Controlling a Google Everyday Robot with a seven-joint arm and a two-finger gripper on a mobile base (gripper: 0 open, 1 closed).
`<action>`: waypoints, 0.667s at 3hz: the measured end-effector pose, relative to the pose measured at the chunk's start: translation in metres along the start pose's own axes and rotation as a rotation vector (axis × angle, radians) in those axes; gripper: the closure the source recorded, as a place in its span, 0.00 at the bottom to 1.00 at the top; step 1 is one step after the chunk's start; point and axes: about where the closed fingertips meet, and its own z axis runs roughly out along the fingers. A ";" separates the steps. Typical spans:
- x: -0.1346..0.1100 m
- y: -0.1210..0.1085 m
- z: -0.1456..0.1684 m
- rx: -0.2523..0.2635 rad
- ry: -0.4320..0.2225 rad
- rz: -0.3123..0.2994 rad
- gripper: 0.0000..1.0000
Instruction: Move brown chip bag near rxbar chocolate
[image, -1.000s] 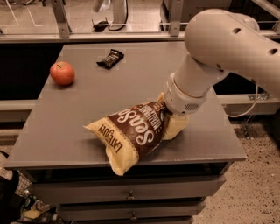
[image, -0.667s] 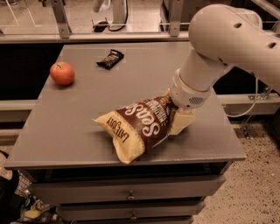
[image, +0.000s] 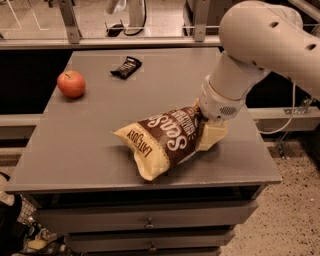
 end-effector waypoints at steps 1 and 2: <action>0.037 -0.041 -0.054 0.062 0.054 0.083 1.00; 0.066 -0.078 -0.103 0.145 0.099 0.153 1.00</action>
Offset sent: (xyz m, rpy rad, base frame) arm 0.0880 -0.1120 0.1253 -0.0954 -0.1255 -0.2429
